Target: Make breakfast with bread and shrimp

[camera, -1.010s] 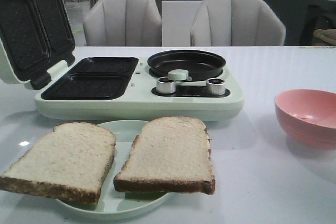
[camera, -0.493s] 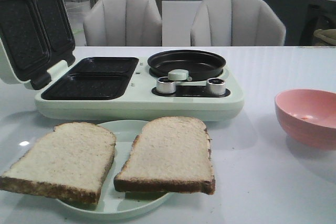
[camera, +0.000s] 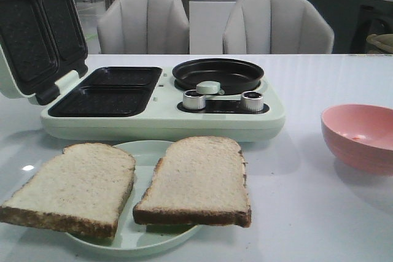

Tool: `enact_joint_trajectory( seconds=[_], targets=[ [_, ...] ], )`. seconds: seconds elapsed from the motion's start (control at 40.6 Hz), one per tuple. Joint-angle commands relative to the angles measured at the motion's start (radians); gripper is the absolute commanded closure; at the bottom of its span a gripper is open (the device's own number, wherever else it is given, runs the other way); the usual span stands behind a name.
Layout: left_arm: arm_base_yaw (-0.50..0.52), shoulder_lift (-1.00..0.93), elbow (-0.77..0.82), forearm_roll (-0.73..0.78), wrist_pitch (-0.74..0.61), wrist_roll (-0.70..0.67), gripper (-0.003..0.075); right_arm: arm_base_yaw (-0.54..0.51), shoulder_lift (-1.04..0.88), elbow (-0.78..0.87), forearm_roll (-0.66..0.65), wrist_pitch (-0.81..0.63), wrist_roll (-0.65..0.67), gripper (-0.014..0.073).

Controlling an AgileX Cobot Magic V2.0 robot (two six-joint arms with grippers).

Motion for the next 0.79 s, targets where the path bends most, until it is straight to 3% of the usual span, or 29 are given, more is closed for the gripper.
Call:
enact_joint_trajectory(
  seconds=[0.0, 0.148, 0.345, 0.567, 0.764],
  targets=[
    [-0.106, 0.027, 0.028, 0.028, -0.073, 0.117, 0.0045, -0.001, 0.003, -0.028, 0.0, -0.08, -0.005, 0.0016],
    [-0.233, 0.061, 0.139, 0.176, -0.138, 0.114, 0.0046, -0.001, 0.003, -0.028, 0.0, -0.08, -0.005, 0.0016],
    [-0.321, 0.138, 0.217, 0.366, -0.249, 0.048, 0.0072, -0.001, 0.003, -0.028, 0.0, -0.08, -0.005, 0.0016],
    [-0.344, 0.285, 0.217, 0.638, -0.297, -0.127, 0.0191, -0.001, 0.003, -0.028, 0.0, -0.08, -0.005, 0.0016],
    [-0.344, 0.425, 0.182, 0.722, -0.343, -0.182, 0.0199, -0.001, 0.003, -0.028, 0.0, -0.08, -0.005, 0.0016]
  ],
)
